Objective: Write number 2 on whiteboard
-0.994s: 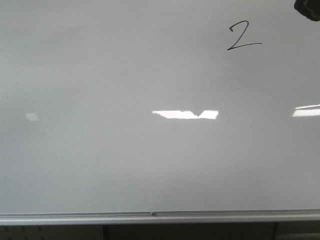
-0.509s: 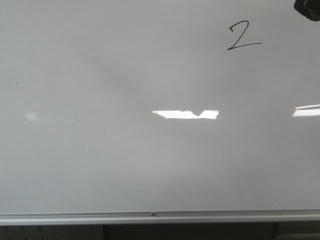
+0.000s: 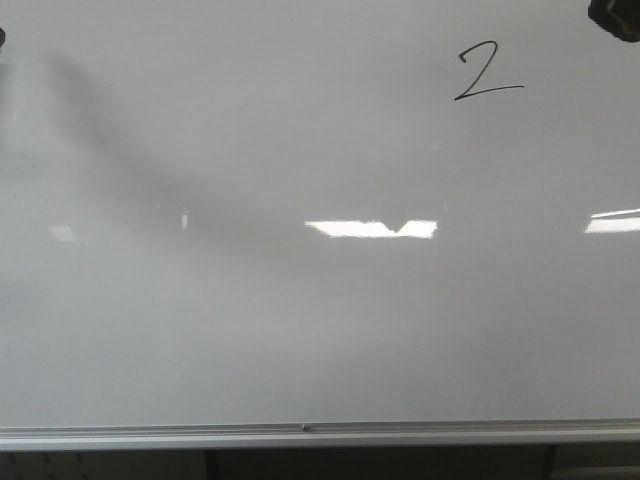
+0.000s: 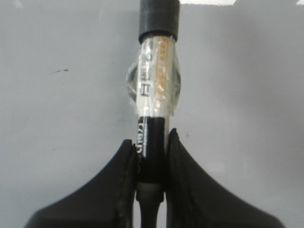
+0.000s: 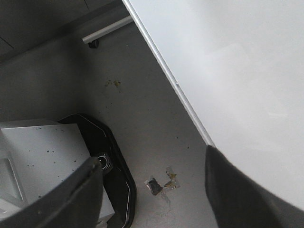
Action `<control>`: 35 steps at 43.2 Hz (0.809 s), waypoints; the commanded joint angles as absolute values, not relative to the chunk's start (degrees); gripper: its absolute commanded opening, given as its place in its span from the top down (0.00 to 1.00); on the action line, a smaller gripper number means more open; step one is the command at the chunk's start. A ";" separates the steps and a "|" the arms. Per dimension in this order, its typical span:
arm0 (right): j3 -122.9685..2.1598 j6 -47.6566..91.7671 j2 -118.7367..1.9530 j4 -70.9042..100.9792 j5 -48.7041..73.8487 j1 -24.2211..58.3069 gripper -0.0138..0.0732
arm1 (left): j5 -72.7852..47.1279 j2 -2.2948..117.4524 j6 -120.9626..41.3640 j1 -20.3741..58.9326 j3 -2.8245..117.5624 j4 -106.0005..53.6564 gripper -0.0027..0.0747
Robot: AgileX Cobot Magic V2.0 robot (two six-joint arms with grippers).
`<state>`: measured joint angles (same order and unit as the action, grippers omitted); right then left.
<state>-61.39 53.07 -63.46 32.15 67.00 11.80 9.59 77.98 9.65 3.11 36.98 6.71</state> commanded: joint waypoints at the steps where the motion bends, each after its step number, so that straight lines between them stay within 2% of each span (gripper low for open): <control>1: -62.91 53.08 -62.73 34.40 65.51 11.90 0.28 | 19.33 80.09 10.16 3.00 38.49 6.20 0.98; 7: -62.91 53.08 -62.73 34.46 65.51 11.90 0.28 | 24.65 83.92 10.06 3.00 38.49 6.20 0.96; 10: -62.91 53.08 -62.73 34.95 65.57 11.90 0.28 | 27.12 85.14 10.06 3.00 38.49 6.20 0.92; 19: -62.91 53.08 -62.73 36.19 65.57 11.90 0.28 | 28.98 86.74 10.06 3.00 38.49 6.32 0.58; 23: -62.91 53.08 -62.73 36.95 65.51 11.90 0.28 | 28.73 87.04 10.06 3.00 38.73 6.32 0.46; 35: -63.22 50.50 -62.73 36.06 64.59 11.78 0.28 | 21.36 82.71 9.83 3.00 39.39 6.45 0.45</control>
<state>-61.39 52.43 -63.46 34.18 66.68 11.80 20.85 87.21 9.65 3.11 37.46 6.71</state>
